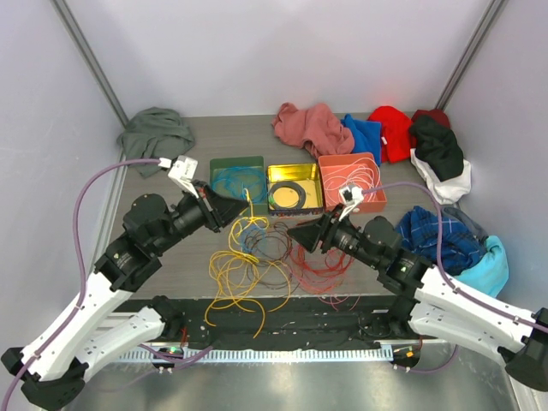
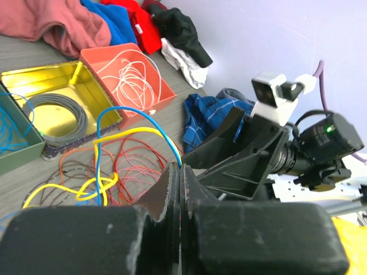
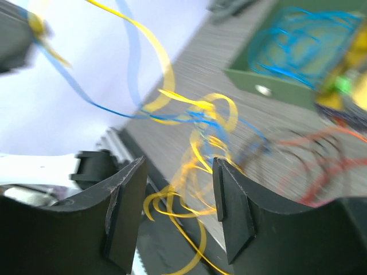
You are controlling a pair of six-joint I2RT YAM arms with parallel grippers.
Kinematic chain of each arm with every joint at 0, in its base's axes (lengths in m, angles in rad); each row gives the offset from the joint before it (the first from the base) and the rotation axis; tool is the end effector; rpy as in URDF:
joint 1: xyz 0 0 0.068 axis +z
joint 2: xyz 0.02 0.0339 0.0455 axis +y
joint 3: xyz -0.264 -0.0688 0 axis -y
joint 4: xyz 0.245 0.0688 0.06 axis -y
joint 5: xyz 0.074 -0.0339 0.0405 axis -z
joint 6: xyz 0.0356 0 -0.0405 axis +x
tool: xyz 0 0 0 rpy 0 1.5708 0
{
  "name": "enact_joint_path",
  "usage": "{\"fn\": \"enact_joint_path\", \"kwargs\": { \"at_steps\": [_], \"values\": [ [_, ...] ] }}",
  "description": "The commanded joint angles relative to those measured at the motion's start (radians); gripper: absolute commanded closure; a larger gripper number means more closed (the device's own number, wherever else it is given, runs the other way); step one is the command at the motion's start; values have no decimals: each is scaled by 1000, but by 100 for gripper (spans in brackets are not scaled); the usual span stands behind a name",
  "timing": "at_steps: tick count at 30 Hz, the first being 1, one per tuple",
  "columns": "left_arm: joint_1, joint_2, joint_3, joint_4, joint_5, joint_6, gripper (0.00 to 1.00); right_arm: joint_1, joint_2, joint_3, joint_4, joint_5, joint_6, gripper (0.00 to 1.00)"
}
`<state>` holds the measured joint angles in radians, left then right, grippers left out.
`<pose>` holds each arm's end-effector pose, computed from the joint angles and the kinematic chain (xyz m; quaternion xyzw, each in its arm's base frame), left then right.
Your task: Untangle the cables
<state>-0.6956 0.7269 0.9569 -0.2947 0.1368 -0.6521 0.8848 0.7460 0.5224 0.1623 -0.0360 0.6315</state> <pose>0.1171 -0.1041 0.3962 0.0626 0.7267 -0.4647 0.5020 0.1179 0.1460 0.2901 -0.1042 0.7209 0.4805 0.4884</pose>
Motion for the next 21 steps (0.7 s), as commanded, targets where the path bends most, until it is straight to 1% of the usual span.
{"fn": "enact_joint_path", "kwargs": {
  "at_steps": [1,4,9,13,21],
  "values": [
    [-5,-12,-26,52,49,-14,100,46,82,114,223,-73,22,43],
    [-8,-17,-44,62,40,-18,100,106,171,165,282,-73,2,43],
    [-13,-4,-55,81,37,-24,100,207,333,260,316,-41,-52,43],
    [-16,-3,-50,88,40,-23,100,230,421,289,330,-1,-72,43],
    [-18,-20,-55,81,38,-21,100,235,487,298,312,122,-95,44]
  ]
}}
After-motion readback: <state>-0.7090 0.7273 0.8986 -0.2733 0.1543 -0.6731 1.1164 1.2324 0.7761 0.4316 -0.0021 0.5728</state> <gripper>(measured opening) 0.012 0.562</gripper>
